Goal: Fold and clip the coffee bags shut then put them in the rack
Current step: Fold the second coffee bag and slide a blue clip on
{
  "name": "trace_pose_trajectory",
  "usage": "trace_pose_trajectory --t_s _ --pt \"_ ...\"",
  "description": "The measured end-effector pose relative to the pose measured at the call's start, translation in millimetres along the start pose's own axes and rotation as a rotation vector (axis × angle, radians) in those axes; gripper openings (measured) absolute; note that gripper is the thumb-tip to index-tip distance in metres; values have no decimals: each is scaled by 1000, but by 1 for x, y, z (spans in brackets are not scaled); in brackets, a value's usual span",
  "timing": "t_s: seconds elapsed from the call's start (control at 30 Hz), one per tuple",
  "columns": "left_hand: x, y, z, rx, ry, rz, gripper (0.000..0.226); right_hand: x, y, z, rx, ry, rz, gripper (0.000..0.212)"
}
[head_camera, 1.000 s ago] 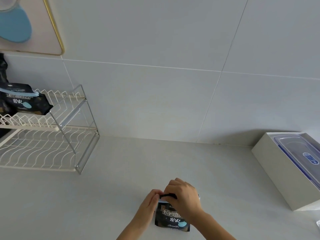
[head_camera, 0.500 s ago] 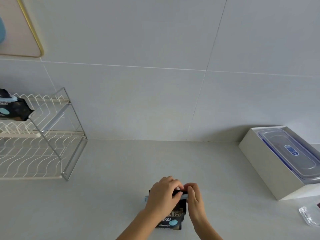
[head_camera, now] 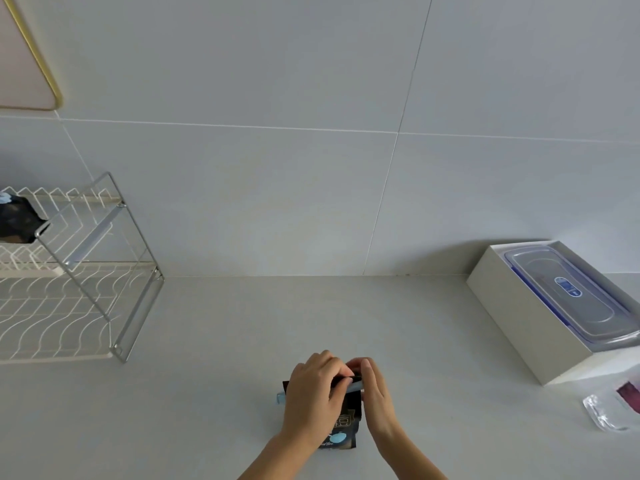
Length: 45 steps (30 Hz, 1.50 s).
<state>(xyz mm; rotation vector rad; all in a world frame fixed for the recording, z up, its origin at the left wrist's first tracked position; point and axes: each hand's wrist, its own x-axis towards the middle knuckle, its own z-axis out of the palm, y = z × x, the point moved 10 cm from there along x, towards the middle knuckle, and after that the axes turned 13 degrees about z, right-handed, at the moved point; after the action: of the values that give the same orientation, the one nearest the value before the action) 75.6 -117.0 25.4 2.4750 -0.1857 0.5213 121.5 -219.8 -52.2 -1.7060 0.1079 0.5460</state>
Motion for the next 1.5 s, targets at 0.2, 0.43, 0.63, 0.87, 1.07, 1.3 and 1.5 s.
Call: trace_pose_trajectory --t_s 0.2,0.43,0.63,0.87,1.07,1.3,1.5 --pt "-7 -5 -3 4 45 -43 7 -1 -6 0 -34 23 -61 29" --pt "-13 -6 1 -53 89 -77 11 -3 0 -9 -221 113 -104 26" --pt "-9 -5 5 -38 44 -29 7 1 7 -12 -284 118 -89 24" --pt "-3 -10 12 51 -78 -37 17 8 22 3 -110 -1 26 38" --pt "-1 -15 12 -15 -38 -77 20 6 9 -1 -255 22 -114 40" --pt "1 -11 16 -95 -67 -47 20 4 9 -5 -383 33 -174 35" --pt "6 -13 5 -135 -141 -16 12 4 0 -7 -272 10 -173 29"
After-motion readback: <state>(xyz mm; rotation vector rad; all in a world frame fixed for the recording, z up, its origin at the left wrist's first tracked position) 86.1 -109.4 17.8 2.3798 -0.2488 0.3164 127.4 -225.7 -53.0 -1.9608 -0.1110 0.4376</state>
